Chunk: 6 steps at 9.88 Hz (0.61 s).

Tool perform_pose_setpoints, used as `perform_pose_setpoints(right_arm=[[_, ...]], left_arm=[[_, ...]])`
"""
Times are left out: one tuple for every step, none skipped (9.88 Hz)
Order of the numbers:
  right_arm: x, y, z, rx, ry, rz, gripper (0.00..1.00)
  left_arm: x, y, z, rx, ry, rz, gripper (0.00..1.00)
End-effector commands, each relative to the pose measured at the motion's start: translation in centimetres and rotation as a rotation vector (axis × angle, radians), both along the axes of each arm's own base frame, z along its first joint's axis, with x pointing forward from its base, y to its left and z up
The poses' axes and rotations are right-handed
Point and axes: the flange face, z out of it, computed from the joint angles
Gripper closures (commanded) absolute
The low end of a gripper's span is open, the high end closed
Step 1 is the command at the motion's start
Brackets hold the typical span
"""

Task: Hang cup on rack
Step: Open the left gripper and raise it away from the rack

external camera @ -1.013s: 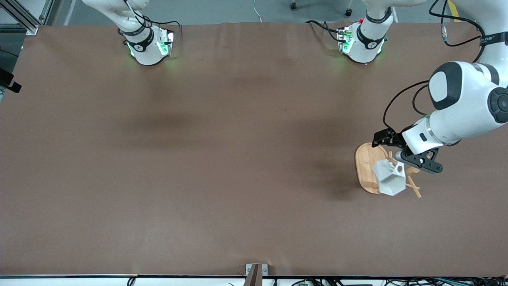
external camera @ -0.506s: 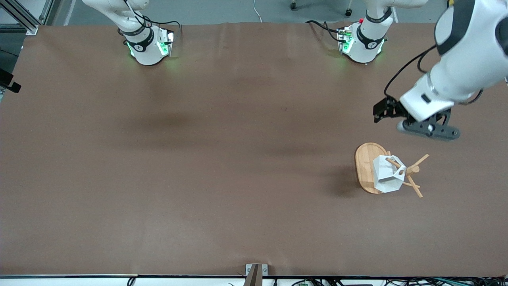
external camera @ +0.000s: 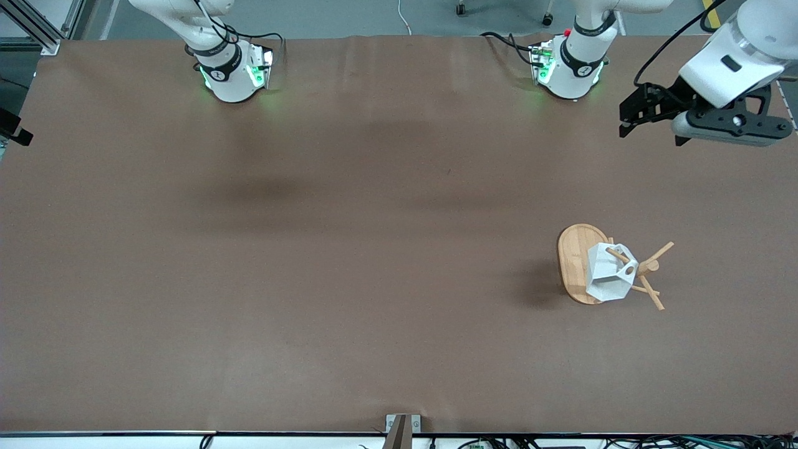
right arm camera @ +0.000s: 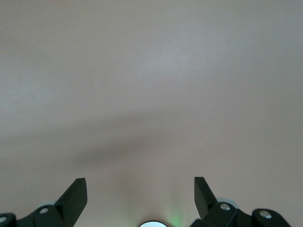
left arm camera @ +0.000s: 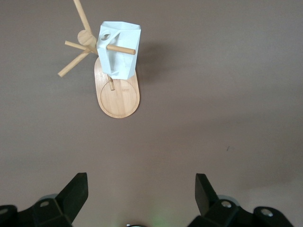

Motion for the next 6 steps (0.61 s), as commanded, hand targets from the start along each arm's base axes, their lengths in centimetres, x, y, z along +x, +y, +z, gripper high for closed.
perform_pose_setpoints(right_arm=[[-0.17, -0.25, 0.35, -0.017, 0.005, 0.004, 0.0], [-0.17, -0.23, 0.35, -0.015, 0.004, 0.005, 0.0], [-0.19, -0.24, 0.33, -0.016, 0.006, 0.004, 0.0], [-0.17, -0.23, 0.35, -0.015, 0.004, 0.004, 0.0], [-0.17, -0.23, 0.35, -0.015, 0.004, 0.004, 0.0], [-0.18, -0.31, 0.35, -0.015, 0.004, 0.004, 0.0]], left_arm=[[-0.74, 2.68, -1.17, 0.019, 0.029, 0.032, 0.0], [-0.64, 2.99, -1.03, 0.021, 0.026, 0.04, 0.0], [-0.48, 2.73, -0.91, 0.028, 0.022, 0.046, 0.0], [-0.34, 2.79, -0.99, 0.038, 0.02, 0.051, 0.0], [-0.03, 3.12, -1.12, 0.05, 0.02, 0.056, 0.0], [-0.06, 2.56, -1.12, 0.06, 0.019, 0.051, 0.0]])
